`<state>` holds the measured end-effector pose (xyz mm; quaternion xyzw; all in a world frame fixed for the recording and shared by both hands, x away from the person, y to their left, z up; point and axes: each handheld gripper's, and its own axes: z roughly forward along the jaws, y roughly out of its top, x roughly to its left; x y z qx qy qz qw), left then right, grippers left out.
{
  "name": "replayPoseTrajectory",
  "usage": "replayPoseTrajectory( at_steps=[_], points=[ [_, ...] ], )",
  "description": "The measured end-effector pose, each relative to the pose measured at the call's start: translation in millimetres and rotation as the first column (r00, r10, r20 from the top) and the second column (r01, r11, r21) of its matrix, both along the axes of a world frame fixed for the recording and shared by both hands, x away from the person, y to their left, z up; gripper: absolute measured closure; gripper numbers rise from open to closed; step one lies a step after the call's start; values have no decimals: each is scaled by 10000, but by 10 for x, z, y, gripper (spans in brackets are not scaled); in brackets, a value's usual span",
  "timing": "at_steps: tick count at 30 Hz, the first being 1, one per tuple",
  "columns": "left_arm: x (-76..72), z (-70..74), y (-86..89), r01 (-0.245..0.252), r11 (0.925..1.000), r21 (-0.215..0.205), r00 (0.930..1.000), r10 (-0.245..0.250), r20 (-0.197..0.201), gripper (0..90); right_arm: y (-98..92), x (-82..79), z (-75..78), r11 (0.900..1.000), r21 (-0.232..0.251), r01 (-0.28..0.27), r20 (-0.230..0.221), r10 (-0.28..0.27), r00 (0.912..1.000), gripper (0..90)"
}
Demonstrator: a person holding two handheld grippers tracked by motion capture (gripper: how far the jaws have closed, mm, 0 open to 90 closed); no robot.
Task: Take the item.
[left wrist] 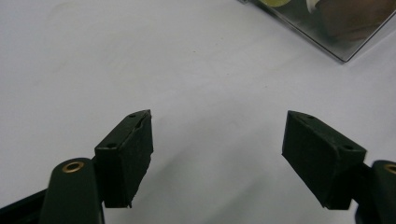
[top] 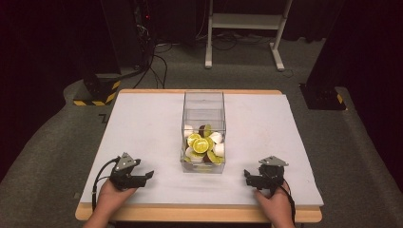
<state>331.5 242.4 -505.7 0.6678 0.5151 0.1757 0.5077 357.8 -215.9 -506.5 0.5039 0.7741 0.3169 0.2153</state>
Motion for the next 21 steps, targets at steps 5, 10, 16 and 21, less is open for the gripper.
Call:
replayPoseTrajectory(
  at_steps=[5,10,16,21],
  points=[
    [17,-20,-18,-9,9999,-152,9999,8,-102,251,-3,5,1,10000,9,-14,-42,14,10000,79],
    [21,-3,-48,120,9998,-152,9998,-122,-137,257,-4,9,4,10000,18,-17,-69,17,10000,79],
    [27,1,-58,252,9991,-341,9996,-255,-88,261,-2,5,3,10000,0,-14,-48,14,10000,80],
    [36,36,-100,185,9978,-637,9998,-188,-48,263,1,3,3,10000,-33,-3,-15,2,10000,81]
  ],
)
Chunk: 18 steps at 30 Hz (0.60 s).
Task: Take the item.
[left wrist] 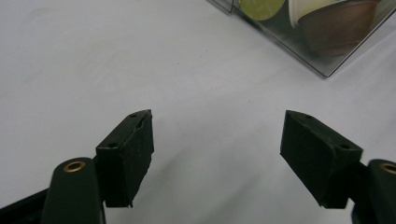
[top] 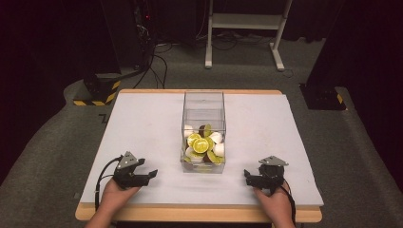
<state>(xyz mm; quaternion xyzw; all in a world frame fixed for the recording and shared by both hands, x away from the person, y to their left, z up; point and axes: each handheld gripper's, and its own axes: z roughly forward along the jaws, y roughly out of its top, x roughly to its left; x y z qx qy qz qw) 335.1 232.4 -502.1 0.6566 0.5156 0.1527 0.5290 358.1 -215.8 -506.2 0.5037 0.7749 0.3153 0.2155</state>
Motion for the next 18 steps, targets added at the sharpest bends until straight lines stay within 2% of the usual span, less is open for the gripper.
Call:
replayPoseTrajectory(
  at_steps=[1,5,7,8,9,11,13,15,18],
  points=[
    [5,25,-27,38,9999,-105,10000,-38,56,265,0,0,1,10000,-15,4,7,-4,10000,80],
    [13,54,-98,155,9999,-20,9997,-154,181,266,-1,0,2,10000,-1,-3,-17,3,10000,81],
    [22,71,-156,147,9997,-218,9996,-142,240,266,-1,0,2,10000,0,-2,-18,2,10000,81],
    [28,81,-169,245,9996,-99,9994,-243,261,266,-1,0,2,10000,-2,-3,-17,3,10000,81],
    [31,91,-202,186,9996,-212,9995,-180,268,266,-1,0,2,10000,-15,-1,-7,1,10000,81],
    [50,128,-255,216,9996,-192,9988,-207,448,266,-1,0,3,10000,-3,-2,-17,2,10000,81],
    [56,143,-265,266,9995,-176,9987,-258,447,267,-2,0,3,10000,-2,-3,-18,3,10000,81],
    [76,186,-315,222,9991,-365,9983,-201,550,270,-3,1,3,10000,14,-5,-26,6,10000,81],
    [88,216,-326,266,9991,-332,9980,-246,584,274,-3,1,3,10000,13,-4,-26,4,10000,81]
  ],
)
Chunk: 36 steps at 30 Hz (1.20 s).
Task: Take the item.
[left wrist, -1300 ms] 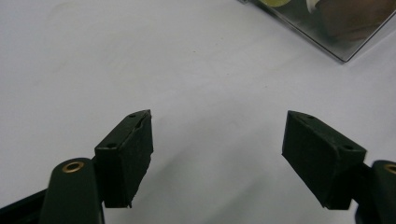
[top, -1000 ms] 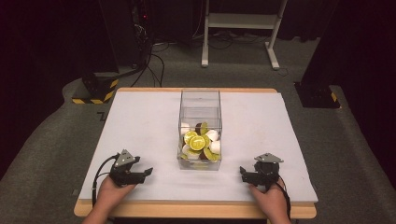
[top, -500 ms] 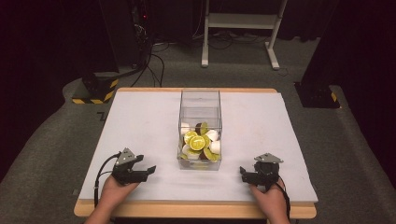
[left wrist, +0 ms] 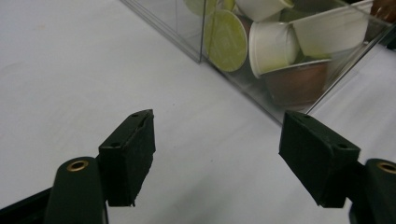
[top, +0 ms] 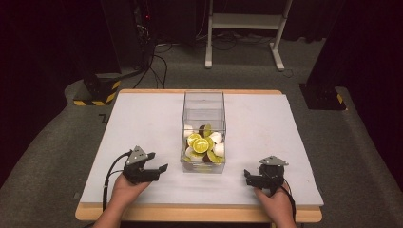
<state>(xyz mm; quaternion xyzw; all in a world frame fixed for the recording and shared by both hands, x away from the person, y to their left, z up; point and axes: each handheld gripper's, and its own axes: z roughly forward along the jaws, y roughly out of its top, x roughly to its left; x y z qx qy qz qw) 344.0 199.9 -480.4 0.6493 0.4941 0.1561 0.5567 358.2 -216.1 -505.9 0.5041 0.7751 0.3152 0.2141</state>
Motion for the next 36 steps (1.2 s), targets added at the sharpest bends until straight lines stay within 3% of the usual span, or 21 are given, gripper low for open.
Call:
replayPoseTrajectory(
  at_steps=[7,13,14,26,36],
  points=[
    [12,112,-19,-94,9998,-194,9999,96,130,278,0,0,1,10000,1,-3,-2,3,10000,82],
    [-30,200,-29,46,9999,99,9997,-48,245,281,1,-1,1,10000,-11,-4,5,4,10000,82],
    [-46,225,-47,5,10000,-91,9996,-3,283,282,1,-1,1,10000,-10,-4,2,4,10000,81],
    [-38,231,-99,440,9990,21,9985,-440,331,286,-1,2,-1,10000,3,1,13,-1,10000,81],
    [-16,392,-223,745,9964,-411,9950,-715,699,287,0,1,-1,10000,9,2,10,-2,10000,81]
  ],
)
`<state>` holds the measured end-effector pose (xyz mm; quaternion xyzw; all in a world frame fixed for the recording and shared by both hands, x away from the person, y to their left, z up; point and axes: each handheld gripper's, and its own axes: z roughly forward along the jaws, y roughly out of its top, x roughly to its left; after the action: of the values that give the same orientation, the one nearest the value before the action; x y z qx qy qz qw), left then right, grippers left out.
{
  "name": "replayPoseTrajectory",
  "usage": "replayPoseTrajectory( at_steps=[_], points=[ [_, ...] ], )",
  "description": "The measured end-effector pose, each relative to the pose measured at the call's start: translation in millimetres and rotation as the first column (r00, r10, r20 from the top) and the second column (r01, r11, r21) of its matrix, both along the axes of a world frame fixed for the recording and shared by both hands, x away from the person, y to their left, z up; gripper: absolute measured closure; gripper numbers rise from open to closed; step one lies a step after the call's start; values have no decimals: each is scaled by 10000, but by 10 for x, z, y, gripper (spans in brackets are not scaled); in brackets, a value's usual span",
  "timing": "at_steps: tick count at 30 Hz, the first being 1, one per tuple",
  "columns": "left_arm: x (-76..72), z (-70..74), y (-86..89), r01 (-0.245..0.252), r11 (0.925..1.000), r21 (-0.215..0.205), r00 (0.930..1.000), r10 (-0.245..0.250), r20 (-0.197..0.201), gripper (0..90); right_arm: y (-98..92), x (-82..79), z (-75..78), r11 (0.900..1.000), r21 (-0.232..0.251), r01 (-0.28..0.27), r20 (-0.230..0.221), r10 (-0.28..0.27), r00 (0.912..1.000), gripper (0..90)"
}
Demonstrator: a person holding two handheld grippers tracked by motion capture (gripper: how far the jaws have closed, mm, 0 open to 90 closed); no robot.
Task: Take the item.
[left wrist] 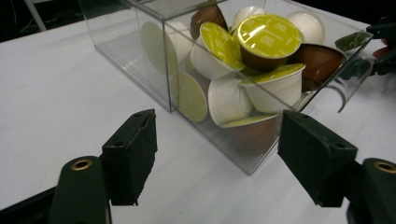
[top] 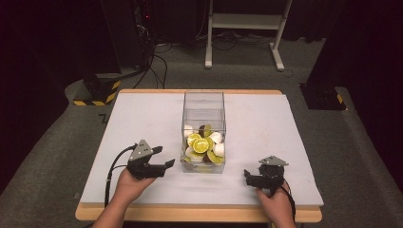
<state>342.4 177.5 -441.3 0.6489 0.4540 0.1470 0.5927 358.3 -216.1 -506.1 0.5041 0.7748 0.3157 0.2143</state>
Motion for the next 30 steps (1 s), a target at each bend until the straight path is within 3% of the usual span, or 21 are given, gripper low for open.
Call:
replayPoseTrajectory(
  at_steps=[7,15,24,26,30],
  points=[
    [29,63,-24,159,9997,157,9998,-161,80,288,0,-1,0,10000,-5,-8,-3,8,10000,82],
    [48,124,-63,266,9996,-96,9996,-265,103,291,0,-1,0,10000,-11,-11,-1,11,10000,81],
    [73,154,-114,409,9991,-92,9989,-407,223,291,2,-2,-1,10000,-9,-5,14,5,10000,81],
    [76,157,-128,479,9987,154,9984,-483,288,282,2,-2,-1,10000,-9,-5,13,5,10000,81],
    [74,169,-152,551,9985,32,9980,-552,313,278,3,-3,-1,10000,-11,1,17,-1,10000,81]
  ],
)
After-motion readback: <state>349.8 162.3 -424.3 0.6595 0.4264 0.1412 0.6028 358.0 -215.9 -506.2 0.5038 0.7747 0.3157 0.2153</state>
